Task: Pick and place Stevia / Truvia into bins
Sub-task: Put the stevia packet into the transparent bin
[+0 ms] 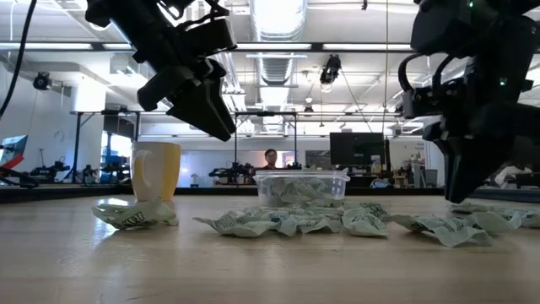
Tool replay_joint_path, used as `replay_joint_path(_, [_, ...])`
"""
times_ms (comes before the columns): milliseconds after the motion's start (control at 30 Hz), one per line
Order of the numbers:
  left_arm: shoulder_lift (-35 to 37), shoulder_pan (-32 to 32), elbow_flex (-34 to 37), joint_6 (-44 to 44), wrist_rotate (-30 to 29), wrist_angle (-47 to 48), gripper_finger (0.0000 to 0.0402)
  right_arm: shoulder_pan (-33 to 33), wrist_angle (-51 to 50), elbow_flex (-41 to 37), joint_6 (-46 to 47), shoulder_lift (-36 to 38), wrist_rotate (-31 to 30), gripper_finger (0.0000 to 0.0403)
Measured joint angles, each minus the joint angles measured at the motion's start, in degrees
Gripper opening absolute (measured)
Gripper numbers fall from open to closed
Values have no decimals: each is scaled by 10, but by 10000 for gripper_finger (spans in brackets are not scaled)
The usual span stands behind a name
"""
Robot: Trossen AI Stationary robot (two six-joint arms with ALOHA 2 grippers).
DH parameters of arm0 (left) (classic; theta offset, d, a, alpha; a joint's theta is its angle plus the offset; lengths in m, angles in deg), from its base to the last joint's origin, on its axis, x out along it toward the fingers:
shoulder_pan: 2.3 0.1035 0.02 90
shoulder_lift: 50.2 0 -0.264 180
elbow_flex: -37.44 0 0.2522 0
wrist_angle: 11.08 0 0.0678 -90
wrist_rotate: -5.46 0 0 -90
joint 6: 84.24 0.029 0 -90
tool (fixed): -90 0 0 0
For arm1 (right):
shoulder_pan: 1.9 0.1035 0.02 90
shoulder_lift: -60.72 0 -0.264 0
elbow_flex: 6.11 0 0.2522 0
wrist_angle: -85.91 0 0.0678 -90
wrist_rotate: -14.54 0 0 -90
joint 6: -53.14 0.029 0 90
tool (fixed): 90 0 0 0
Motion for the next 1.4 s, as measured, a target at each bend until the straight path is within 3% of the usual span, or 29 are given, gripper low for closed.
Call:
replay_joint_path(267, [0,0,0,-1,0,1,164,10,2,12,5,5,44,133])
replay_joint_path(467, [0,0,0,-1,0,5,164,29,2,9,33,-1,45,188])
replay_joint_path(833, [0,-2,0,-2,0,5,164,35,0,7,35,-37,16,209])
replay_joint_path(1033, [0,-2,0,-2,0,6,164,36,-1,9,34,-41,9,177])
replay_joint_path(1400, [0,-2,0,-1,0,6,164,34,-5,21,-3,-43,-4,31])
